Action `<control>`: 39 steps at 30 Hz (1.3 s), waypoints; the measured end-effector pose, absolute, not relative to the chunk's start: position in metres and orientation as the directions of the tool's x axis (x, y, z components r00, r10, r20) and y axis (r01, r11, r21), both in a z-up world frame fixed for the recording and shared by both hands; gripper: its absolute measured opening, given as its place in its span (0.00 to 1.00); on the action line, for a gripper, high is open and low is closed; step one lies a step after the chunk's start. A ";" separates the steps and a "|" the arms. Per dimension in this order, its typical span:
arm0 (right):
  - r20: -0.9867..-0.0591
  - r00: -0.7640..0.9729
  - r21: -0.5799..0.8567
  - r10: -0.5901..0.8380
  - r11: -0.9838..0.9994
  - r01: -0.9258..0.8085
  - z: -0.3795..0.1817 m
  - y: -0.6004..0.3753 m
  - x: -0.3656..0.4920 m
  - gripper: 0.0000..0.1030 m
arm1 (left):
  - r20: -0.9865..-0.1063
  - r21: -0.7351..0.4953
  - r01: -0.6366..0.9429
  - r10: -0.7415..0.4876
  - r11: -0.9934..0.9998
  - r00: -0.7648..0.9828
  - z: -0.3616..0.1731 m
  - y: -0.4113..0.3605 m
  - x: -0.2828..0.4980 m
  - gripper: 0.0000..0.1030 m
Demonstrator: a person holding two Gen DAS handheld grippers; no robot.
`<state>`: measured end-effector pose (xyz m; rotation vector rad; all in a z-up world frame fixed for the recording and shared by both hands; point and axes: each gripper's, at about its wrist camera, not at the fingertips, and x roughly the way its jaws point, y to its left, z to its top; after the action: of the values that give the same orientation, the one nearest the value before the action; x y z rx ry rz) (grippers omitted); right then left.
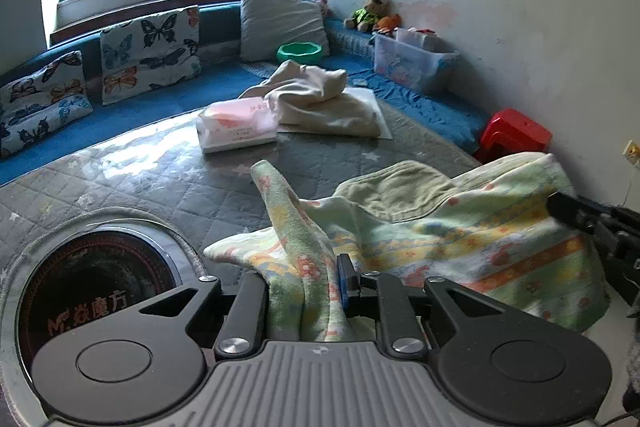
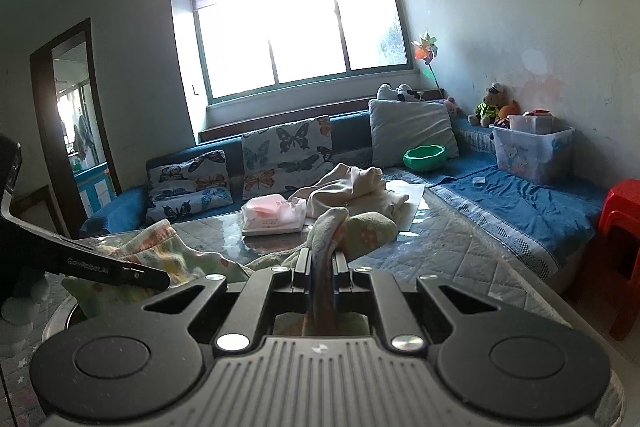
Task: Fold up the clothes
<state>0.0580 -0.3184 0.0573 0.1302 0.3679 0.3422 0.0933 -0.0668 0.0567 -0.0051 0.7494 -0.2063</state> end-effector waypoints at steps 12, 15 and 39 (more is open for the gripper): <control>-0.374 0.862 0.209 0.343 0.936 -0.281 0.033 -0.323 0.067 0.08 | -0.712 -0.050 0.171 -0.155 0.984 0.685 0.033 -0.070 0.103 0.17; -0.389 0.856 0.215 0.339 0.938 -0.274 0.028 -0.324 0.068 0.08 | -0.722 -0.047 0.170 -0.151 0.984 0.675 0.027 -0.069 0.103 0.17; -0.534 0.811 0.219 0.240 0.965 -0.141 -0.023 -0.342 0.081 0.12 | -0.775 -0.061 0.118 -0.121 0.991 0.621 -0.012 -0.048 0.103 0.41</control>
<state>0.0814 -0.3422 -0.0226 0.1724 0.5915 0.2046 0.1029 -0.0477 -0.0122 -0.0042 0.8908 -0.1372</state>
